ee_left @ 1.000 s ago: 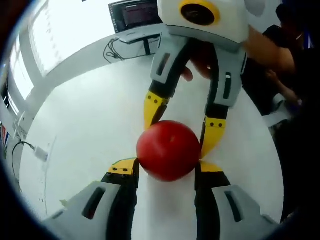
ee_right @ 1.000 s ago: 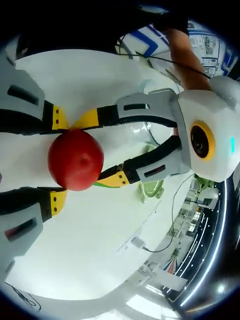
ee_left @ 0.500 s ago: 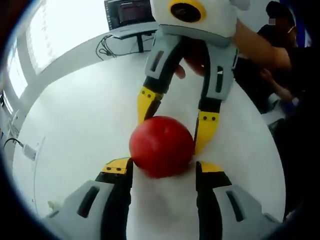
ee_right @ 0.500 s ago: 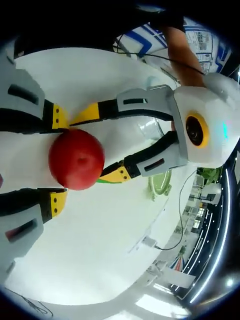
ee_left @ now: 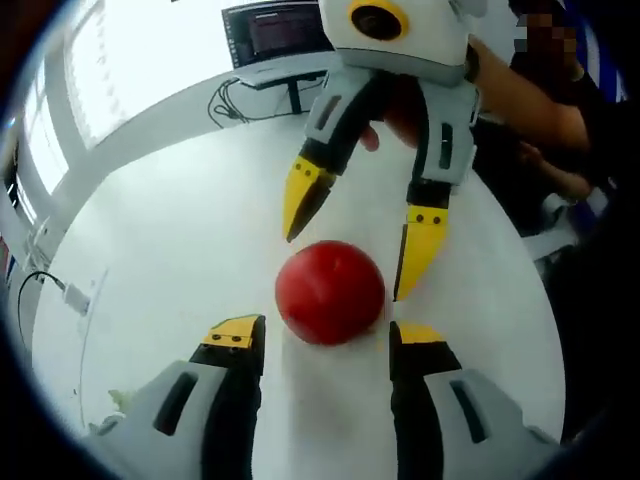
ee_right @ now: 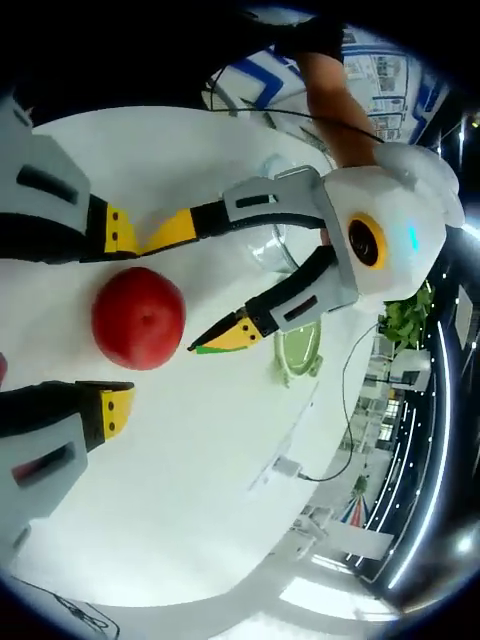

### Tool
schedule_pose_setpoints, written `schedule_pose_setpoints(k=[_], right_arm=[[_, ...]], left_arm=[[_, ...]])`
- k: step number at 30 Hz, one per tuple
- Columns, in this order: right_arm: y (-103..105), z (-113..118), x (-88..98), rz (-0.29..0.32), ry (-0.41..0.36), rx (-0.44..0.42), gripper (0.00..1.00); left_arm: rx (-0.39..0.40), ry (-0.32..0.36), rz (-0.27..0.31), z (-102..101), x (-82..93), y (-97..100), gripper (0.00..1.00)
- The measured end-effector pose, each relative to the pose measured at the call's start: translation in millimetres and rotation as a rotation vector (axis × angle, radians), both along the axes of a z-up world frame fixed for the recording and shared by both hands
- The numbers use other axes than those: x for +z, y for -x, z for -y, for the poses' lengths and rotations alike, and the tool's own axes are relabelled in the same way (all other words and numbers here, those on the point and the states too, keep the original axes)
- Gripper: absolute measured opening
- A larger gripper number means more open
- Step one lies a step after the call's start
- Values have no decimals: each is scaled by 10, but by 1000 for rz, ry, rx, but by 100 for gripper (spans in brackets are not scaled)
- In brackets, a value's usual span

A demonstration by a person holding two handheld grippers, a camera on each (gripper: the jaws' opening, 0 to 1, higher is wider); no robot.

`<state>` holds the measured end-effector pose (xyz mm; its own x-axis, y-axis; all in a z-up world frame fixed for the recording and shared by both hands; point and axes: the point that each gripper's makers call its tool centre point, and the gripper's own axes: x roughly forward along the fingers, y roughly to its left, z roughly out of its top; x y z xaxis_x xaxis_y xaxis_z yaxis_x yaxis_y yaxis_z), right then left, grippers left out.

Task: Open container latches remove lid place lid upside down on tabletop take tomato from container place on tabletop

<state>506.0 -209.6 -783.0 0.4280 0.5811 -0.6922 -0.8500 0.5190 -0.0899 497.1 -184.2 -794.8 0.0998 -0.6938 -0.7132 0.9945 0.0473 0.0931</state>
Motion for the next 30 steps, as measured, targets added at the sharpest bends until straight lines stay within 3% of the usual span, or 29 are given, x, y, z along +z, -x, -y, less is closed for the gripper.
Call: schedule_pose_setpoints(k=[5,19,24,30], right_arm=[[84,-64,135,40,-1,6,40],[378,-370,470,176,-23,28,32],[462,-413,569,230,-67,-9,30],[682,-518,633,290,-147,-50,28]], left_arm=[[36,9,25,-178,117,3,47],[175,169,99,-938,658,181,46],[244,266,151,-1217,902,228,43],[293,337,215,-1581,1051,480,40]])
